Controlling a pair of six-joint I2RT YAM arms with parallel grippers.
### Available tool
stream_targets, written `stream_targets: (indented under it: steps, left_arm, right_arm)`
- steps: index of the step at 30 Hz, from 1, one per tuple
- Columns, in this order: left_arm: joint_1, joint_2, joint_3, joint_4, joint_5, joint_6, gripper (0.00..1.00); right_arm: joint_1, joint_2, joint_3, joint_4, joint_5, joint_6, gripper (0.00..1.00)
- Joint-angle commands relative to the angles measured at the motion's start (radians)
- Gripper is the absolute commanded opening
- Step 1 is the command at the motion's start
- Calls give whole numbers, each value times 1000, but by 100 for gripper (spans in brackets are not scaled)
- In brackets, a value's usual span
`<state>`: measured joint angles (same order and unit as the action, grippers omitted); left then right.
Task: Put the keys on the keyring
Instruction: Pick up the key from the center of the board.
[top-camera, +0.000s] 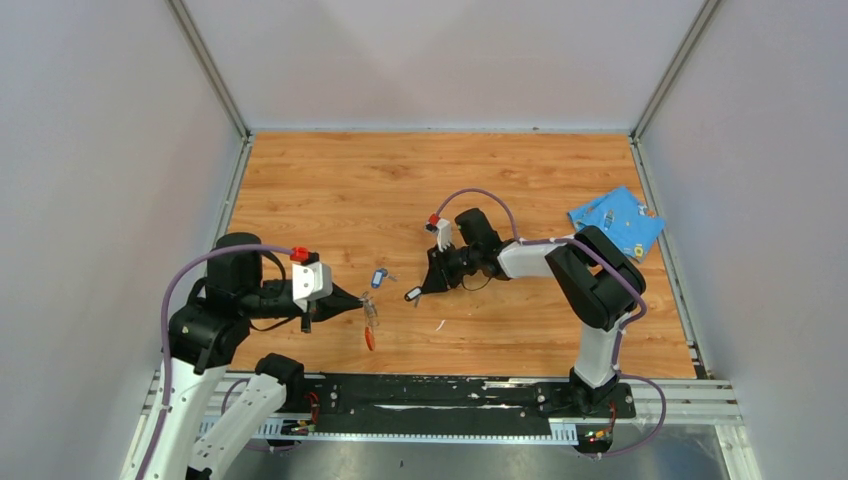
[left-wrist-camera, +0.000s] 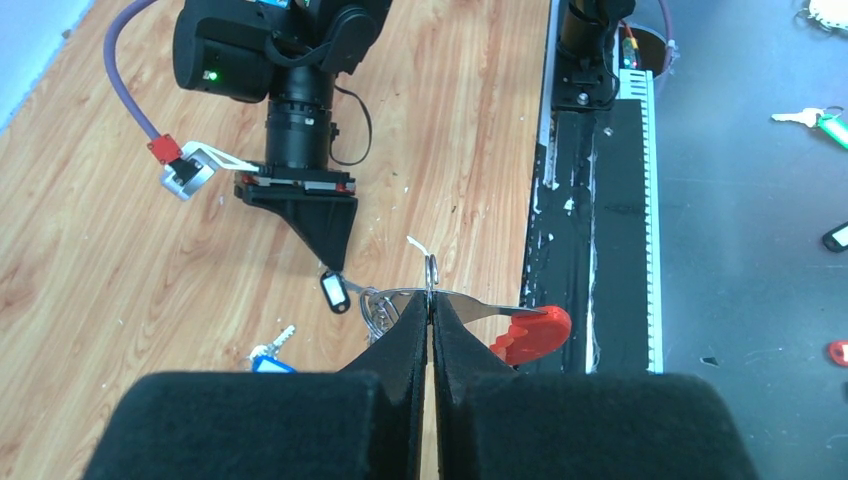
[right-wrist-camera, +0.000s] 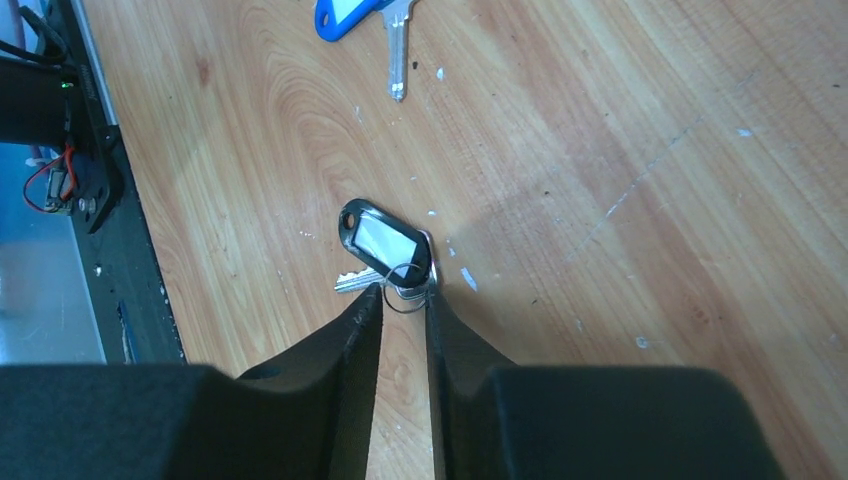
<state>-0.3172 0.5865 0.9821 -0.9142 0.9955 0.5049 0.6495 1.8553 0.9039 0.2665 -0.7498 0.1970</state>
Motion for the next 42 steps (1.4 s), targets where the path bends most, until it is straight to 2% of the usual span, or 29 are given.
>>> stream_targets:
  steps: [1, 6, 10, 17, 30, 39, 42]
  left_arm:
    - [4, 8, 22, 12, 22, 5, 0]
    - [3, 7, 23, 12, 23, 6, 0]
    - [4, 8, 22, 12, 22, 3, 0]
    - [4, 6, 23, 12, 19, -1, 0]
    - [3, 11, 27, 12, 3, 4, 0]
    - [4, 9, 27, 12, -1, 3, 0]
    - [4, 8, 29, 12, -3, 2, 0]
  right_arm:
    - [-7, -10, -1, -45, 41, -42, 29]
    - [-8, -27, -14, -36, 62, -52, 42]
    - [-8, -43, -13, -43, 65, -71, 44]
    - [-7, -33, -9, -59, 55, -92, 35]
    - [10, 4, -28, 18, 58, -46, 27]
    - [38, -11, -27, -7, 127, -95, 13]
    - [54, -19, -24, -27, 162, -113, 4]
